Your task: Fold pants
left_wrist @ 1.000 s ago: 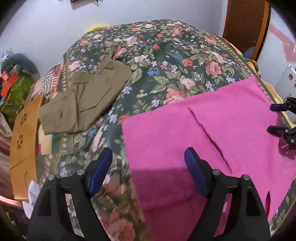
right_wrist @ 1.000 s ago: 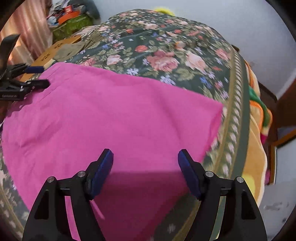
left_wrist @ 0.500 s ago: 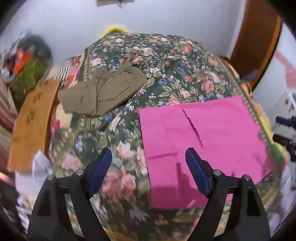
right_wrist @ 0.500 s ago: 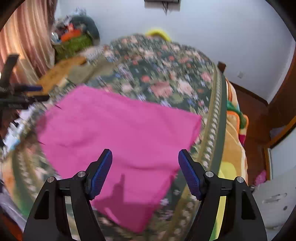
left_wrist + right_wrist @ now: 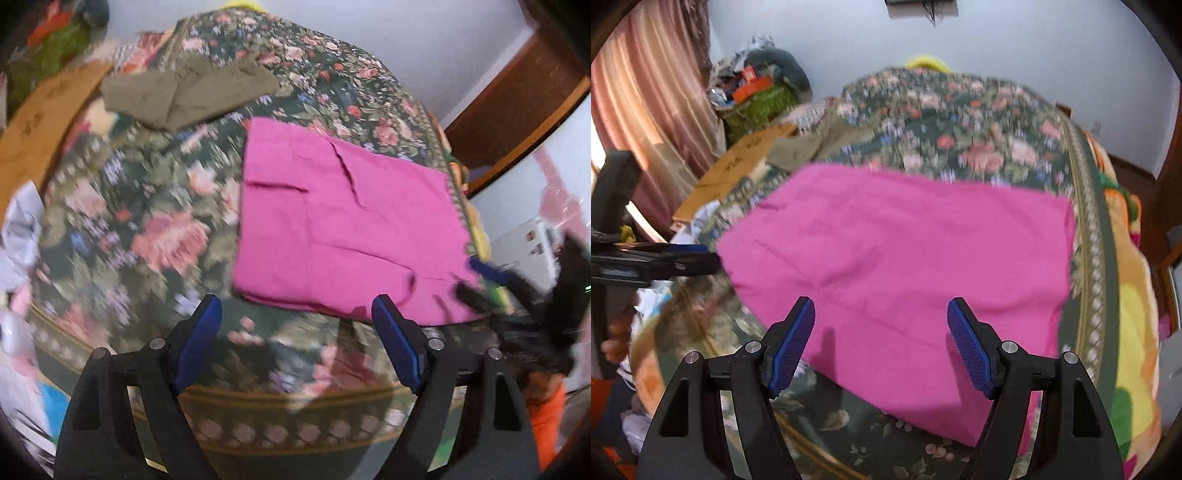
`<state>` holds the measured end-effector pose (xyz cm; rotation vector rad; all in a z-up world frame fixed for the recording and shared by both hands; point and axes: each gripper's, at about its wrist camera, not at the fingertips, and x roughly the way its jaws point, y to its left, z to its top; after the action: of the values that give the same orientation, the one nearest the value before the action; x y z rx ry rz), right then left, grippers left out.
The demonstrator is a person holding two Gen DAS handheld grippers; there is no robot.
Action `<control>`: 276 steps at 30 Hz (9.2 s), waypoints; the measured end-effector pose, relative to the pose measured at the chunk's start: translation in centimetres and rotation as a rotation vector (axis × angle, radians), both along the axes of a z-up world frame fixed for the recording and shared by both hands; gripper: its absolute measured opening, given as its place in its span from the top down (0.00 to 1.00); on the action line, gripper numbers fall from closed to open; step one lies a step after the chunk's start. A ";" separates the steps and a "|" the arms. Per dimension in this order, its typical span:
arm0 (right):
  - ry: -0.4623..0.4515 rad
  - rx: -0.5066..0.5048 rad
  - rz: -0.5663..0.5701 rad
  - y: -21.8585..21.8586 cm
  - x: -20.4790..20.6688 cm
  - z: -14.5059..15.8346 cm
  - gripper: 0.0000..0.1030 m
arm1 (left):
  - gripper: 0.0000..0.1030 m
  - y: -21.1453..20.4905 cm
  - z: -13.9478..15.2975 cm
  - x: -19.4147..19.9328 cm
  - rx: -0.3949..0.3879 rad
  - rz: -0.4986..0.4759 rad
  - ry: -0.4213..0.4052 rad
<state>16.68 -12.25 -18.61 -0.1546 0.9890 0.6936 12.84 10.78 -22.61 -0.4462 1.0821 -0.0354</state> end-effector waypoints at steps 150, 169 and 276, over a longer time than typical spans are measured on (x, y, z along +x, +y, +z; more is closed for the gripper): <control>0.016 0.032 -0.202 -9.2 1.2 -0.6 0.34 | 0.16 -0.7 -2.6 7.3 0.386 -0.160 0.031; -0.004 -0.143 -0.138 -8.8 3.8 -3.8 0.71 | 0.17 -1.8 2.3 8.1 0.395 -0.147 -0.093; 0.055 0.137 -0.215 -7.4 8.9 -2.4 0.90 | 0.82 -5.8 -2.6 19.3 0.135 -0.368 -0.030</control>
<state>25.58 -19.65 -21.01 0.0910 0.9907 0.5682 32.15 5.02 -25.18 -0.1209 1.1180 -0.2916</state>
